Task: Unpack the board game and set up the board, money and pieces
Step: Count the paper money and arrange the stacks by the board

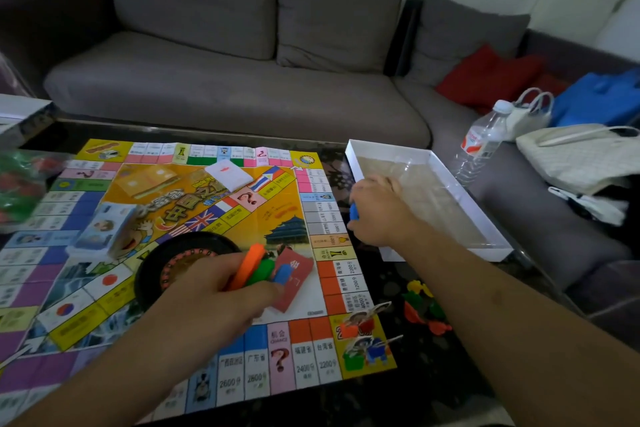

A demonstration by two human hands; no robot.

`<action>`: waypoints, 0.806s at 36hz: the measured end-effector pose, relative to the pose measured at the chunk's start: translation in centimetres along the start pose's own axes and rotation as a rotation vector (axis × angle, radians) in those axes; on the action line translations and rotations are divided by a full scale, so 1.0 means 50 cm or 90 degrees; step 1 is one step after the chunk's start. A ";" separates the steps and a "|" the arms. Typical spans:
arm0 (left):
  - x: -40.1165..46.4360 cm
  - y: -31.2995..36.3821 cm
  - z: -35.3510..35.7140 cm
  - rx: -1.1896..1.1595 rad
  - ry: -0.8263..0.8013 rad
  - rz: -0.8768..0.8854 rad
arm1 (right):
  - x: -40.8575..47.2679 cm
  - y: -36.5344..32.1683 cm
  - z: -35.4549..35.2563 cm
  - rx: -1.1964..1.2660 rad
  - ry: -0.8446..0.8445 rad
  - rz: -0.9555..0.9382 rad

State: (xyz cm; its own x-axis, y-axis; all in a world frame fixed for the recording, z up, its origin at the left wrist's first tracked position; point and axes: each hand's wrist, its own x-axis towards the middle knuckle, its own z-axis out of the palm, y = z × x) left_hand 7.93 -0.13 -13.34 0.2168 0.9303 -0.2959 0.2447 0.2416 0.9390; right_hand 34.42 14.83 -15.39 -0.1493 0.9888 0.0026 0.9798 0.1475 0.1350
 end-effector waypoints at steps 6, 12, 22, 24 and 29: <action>0.012 -0.001 -0.003 -0.011 0.006 -0.019 | -0.034 -0.026 -0.035 0.400 0.065 0.104; 0.017 0.004 -0.005 0.042 -0.016 -0.009 | -0.108 -0.061 -0.106 0.673 0.106 0.075; 0.004 0.008 -0.026 0.098 0.048 0.063 | -0.232 -0.168 -0.139 0.866 -0.020 -0.049; 0.003 0.005 -0.027 0.071 0.072 0.092 | -0.235 -0.170 -0.136 0.875 -0.017 -0.037; -0.003 0.003 -0.025 -0.055 0.084 0.111 | -0.232 -0.177 -0.126 0.853 -0.039 0.006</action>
State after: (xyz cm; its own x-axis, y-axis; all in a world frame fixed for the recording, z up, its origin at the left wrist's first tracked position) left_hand 6.76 0.11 -12.92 0.1224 0.9866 -0.1074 0.1305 0.0913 0.9872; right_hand 26.64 1.89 -10.37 -0.1698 0.9842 -0.0511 0.3603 0.0137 -0.9327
